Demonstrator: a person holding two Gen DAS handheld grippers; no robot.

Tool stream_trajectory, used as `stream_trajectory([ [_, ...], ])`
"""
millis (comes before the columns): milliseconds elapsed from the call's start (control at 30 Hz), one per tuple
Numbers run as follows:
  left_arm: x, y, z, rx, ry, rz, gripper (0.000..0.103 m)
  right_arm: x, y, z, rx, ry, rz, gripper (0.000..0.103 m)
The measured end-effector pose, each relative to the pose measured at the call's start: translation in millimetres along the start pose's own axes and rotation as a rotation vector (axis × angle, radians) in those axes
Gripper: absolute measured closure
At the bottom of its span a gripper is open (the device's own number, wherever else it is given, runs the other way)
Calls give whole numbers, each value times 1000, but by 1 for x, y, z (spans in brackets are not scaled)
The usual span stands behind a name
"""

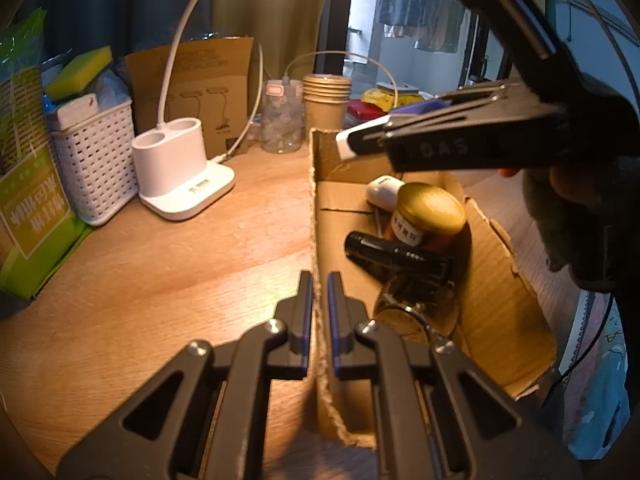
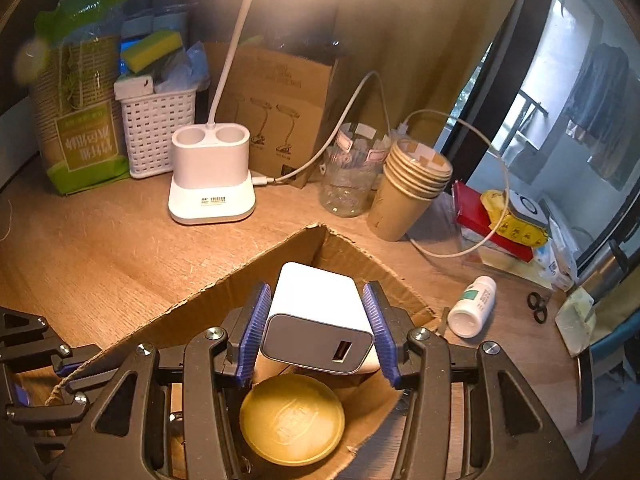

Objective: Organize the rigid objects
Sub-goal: 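Carry the charger into the box and lower it beside the earbud case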

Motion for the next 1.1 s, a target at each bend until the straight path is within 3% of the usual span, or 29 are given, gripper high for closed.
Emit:
stream_trajectory([
  [800, -1, -1, 0, -5, -2, -9, 96, 51, 12, -10, -35, 183, -20, 52],
  [1100, -1, -1, 0, -5, -2, -2, 96, 46, 18, -9, -34, 176, 11, 52],
])
Point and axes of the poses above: each gripper's, at about its wrist camera, not at the fingertips, and x roughly the way its jaws point, y to its left, z to its top, the point moved 5 cm from there along x, roughly the way its jaws point, and after that the axes turned 9 degrees about x, right-handed, at the moved point
